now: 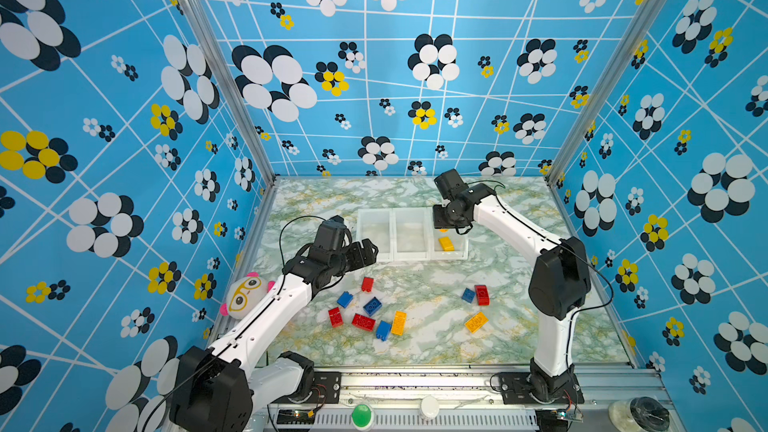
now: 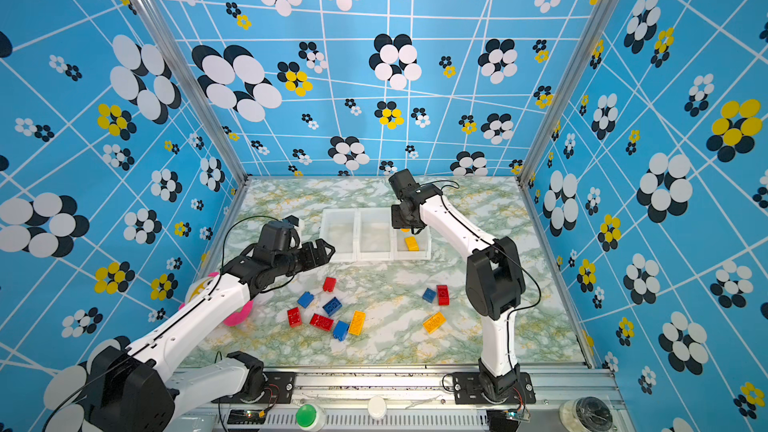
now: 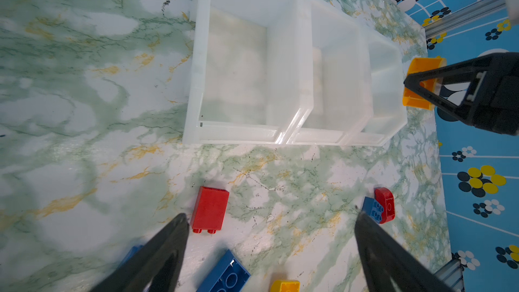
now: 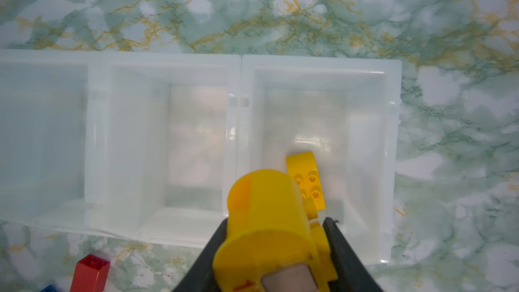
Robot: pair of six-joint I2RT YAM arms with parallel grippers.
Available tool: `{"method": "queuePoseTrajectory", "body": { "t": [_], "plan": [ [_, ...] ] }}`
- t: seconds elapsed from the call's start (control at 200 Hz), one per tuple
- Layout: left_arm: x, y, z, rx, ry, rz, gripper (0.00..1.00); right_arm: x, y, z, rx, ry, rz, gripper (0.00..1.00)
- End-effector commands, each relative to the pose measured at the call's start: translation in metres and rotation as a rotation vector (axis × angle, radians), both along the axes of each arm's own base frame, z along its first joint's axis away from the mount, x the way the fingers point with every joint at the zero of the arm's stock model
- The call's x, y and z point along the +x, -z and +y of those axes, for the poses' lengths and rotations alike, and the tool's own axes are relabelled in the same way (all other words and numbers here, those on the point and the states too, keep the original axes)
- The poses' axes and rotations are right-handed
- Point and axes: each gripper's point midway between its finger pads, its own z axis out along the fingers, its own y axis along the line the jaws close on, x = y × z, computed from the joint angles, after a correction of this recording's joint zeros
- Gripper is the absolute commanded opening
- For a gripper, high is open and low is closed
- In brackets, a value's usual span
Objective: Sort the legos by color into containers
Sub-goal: 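Carry the yellow 120 brick with the right gripper into the yellow bin and release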
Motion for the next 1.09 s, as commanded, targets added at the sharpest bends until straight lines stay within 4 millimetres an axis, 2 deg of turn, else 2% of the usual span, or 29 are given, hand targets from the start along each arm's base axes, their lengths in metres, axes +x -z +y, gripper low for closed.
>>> {"method": "queuePoseTrajectory", "body": {
  "t": [0.0, 0.345, 0.969, 0.989, 1.089],
  "plan": [
    [-0.010, 0.007, 0.008, 0.017, -0.008, 0.025, 0.94, 0.011, 0.011, -0.003, -0.030, -0.005, 0.015, 0.33],
    [-0.012, 0.010, 0.008, 0.017, -0.008, 0.032, 0.94, 0.019, 0.044, -0.002, -0.042, 0.006, 0.074, 0.37],
    [-0.014, 0.007, 0.009, 0.013, -0.011, 0.027, 0.94, 0.021, 0.056, -0.020, -0.038, 0.057, 0.098, 0.43],
    [-0.015, 0.008, 0.009, 0.014, -0.010, 0.029, 0.94, 0.020, 0.070, -0.021, -0.051, 0.058, 0.123, 0.44],
    [-0.015, 0.008, 0.009, 0.013, -0.009, 0.030, 0.94, 0.019, 0.077, -0.024, -0.057, 0.065, 0.141, 0.44]
  ]
}}
